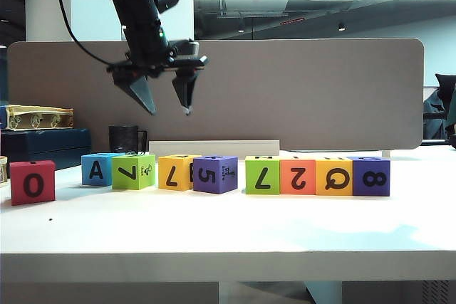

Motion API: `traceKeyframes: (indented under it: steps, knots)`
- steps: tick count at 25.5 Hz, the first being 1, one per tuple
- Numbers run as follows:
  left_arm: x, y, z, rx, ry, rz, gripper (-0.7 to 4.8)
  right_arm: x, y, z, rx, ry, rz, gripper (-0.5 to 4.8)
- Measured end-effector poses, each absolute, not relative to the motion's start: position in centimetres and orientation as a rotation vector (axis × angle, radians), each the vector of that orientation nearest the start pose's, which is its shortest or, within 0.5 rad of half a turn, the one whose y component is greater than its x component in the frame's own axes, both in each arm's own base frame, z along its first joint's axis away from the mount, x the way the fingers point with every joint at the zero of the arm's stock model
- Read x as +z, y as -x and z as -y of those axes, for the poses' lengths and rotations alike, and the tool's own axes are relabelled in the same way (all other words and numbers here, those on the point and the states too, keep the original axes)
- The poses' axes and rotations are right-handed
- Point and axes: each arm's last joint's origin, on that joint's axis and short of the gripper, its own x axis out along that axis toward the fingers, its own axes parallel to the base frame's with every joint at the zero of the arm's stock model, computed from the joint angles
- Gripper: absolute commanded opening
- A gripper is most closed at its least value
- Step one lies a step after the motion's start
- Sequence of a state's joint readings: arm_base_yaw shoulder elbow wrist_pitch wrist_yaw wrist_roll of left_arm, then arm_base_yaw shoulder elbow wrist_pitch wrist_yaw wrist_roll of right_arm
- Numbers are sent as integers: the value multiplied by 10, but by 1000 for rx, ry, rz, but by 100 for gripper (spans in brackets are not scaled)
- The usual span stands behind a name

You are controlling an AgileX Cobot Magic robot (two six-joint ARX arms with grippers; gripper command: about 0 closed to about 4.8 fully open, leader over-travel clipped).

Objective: Select the appropriate blocks from the scattered letter blocks on the table and arrange them in a row to spell out "LEARNING".

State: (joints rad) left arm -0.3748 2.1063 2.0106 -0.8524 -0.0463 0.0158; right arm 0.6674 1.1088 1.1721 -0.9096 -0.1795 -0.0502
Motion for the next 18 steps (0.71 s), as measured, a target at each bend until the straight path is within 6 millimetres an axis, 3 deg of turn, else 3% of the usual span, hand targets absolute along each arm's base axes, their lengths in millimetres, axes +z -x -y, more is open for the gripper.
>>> traceKeyframes:
  steps: [7,12,16,18]
  knots:
    - [291,-436,133,-168,-244,-975,212,345,-161,-133,818,248,-795,-2]
    - [289,-440,106,-116,-221,-1013,203,352,-169,-137,753,248,-679,-2]
    - [289,-444,84,-69,-196,-1027,113,350,-183,-145,702,253,-630,-2]
    - [289,-446,74,-50,-185,-1028,110,347,-190,-149,695,250,-623,-2]
